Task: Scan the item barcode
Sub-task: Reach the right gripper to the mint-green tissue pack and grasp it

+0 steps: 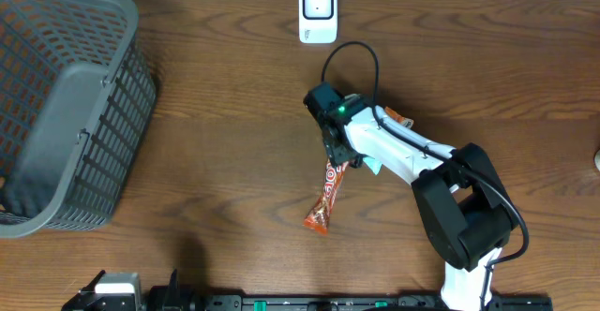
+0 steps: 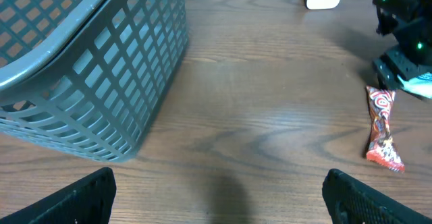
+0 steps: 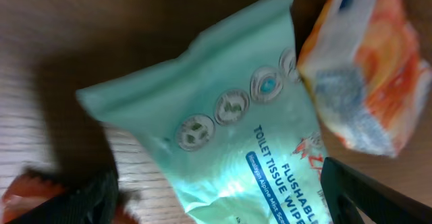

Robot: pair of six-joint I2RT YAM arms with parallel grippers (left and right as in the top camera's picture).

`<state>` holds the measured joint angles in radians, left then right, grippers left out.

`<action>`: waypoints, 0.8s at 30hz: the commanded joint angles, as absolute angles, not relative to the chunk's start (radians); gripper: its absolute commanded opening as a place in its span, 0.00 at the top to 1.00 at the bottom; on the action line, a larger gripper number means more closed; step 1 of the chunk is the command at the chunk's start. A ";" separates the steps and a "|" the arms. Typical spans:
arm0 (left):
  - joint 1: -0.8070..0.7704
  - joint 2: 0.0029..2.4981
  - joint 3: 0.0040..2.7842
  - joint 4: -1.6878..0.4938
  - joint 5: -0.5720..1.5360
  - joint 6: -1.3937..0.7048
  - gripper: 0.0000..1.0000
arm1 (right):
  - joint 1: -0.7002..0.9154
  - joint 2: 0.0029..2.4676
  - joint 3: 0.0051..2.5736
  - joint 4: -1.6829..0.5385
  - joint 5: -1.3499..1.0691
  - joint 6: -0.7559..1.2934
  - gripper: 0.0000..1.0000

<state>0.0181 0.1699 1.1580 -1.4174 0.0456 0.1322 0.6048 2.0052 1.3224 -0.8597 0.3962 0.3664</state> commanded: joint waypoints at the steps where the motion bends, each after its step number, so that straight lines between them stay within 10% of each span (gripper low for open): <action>1: 0.023 0.165 1.161 -1.420 0.033 0.146 0.02 | 0.583 2.015 1.267 -0.825 0.421 0.365 0.09; 24: 0.023 0.165 1.161 -1.420 0.033 0.146 0.02 | 0.557 2.015 1.045 -0.687 0.456 0.327 0.46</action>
